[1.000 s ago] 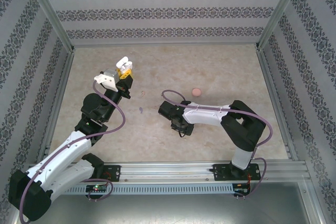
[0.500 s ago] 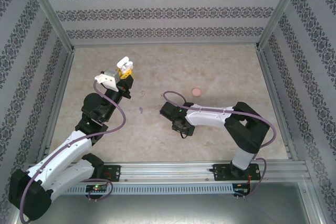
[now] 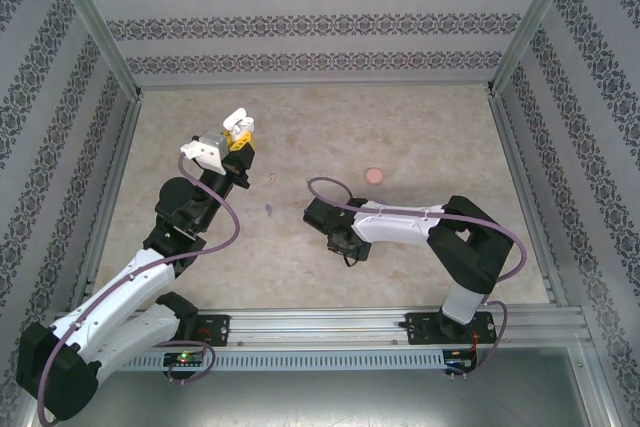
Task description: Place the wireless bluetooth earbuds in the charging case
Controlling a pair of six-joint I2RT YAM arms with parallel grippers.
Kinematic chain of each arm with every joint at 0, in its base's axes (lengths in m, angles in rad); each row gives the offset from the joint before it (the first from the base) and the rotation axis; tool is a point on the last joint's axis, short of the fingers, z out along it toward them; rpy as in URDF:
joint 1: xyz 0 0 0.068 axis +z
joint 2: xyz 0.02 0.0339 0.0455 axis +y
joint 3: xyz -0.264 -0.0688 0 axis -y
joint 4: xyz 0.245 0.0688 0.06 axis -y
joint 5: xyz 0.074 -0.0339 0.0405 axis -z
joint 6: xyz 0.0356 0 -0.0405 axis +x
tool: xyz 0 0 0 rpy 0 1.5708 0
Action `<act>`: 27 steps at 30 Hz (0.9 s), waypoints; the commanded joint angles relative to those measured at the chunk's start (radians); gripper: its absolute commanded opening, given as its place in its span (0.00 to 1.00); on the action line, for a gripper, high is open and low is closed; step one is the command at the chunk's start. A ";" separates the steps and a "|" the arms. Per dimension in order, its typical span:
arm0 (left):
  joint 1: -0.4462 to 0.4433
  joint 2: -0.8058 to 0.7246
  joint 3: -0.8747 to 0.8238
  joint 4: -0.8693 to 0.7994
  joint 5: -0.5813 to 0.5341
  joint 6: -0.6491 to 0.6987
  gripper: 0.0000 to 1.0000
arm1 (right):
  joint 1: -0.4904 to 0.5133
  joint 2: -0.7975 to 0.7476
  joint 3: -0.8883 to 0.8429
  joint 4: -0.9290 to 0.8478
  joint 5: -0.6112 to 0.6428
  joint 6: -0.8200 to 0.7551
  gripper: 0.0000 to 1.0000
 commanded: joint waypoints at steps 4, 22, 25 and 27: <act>0.007 0.001 0.000 0.052 0.010 -0.017 0.00 | 0.017 0.007 -0.013 -0.092 -0.015 0.017 0.43; 0.008 0.005 0.002 0.051 0.014 -0.022 0.00 | 0.010 -0.018 -0.048 -0.072 -0.002 -0.009 0.33; 0.007 0.006 0.006 0.049 0.018 -0.023 0.00 | 0.009 -0.037 -0.052 -0.074 0.017 -0.048 0.31; 0.006 0.007 0.008 0.047 0.017 -0.024 0.00 | 0.006 -0.054 -0.055 -0.068 0.031 -0.076 0.30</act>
